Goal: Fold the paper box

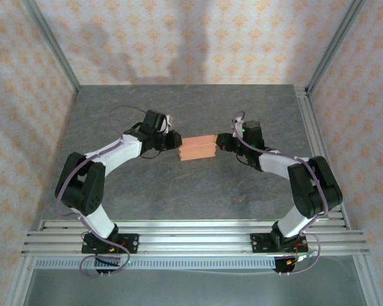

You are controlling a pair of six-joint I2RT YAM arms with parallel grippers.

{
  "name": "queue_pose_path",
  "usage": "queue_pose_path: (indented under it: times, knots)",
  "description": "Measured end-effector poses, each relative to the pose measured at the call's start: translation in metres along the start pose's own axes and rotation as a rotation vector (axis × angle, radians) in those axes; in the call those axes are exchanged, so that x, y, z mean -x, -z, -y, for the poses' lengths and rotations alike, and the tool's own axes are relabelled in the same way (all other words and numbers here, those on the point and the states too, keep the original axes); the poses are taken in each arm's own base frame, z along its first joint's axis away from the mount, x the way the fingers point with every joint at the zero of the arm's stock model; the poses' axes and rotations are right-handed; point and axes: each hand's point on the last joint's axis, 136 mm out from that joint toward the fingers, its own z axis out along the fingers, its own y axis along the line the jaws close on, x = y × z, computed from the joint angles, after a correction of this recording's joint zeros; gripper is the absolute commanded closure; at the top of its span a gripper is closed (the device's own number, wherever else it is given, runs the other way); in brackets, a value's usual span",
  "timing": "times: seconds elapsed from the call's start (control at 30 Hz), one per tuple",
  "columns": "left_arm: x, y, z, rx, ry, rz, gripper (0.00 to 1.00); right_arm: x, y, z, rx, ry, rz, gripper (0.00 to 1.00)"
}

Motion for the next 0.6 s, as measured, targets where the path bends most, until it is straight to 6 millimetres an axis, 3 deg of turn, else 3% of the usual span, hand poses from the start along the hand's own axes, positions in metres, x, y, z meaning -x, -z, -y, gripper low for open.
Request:
queue_pose_path:
  times: [0.03, 0.07, 0.13, 0.2, 0.27, 0.33, 0.47, 0.6]
  knots:
    - [0.000, 0.000, 0.000, -0.002, 0.000, -0.002, 0.78, 0.000, 0.000, 0.001, -0.004, 0.001, -0.001, 0.66]
    - [0.000, 0.000, 0.000, -0.003, 0.000, -0.002, 0.78, -0.002, 0.000, 0.003, -0.010, 0.002, -0.006, 0.69]
    - [-0.001, 0.000, 0.001, -0.006, 0.001, -0.006, 0.79, -0.002, 0.001, 0.003, -0.011, 0.008, -0.011, 0.99]
    - [-0.001, 0.000, 0.001, -0.008, 0.000, -0.006, 0.79, 0.000, 0.002, -0.001, -0.004, 0.017, -0.007, 1.00]
    - [-0.001, 0.000, 0.002, -0.009, 0.000, -0.006, 0.77, 0.000, 0.003, 0.000, -0.009, 0.025, -0.008, 0.84]
    - [0.000, 0.000, 0.002, -0.009, -0.001, -0.005, 0.69, 0.000, 0.005, 0.001, -0.020, 0.029, -0.010, 0.56]
    - [-0.002, 0.001, -0.003, 0.011, 0.009, -0.013, 0.51, -0.007, 0.009, 0.011, -0.078, 0.022, -0.038, 0.30]
    - [-0.004, 0.004, -0.005, 0.040, 0.016, -0.035, 0.39, -0.005, 0.015, 0.010, -0.104, 0.041, -0.040, 0.13]
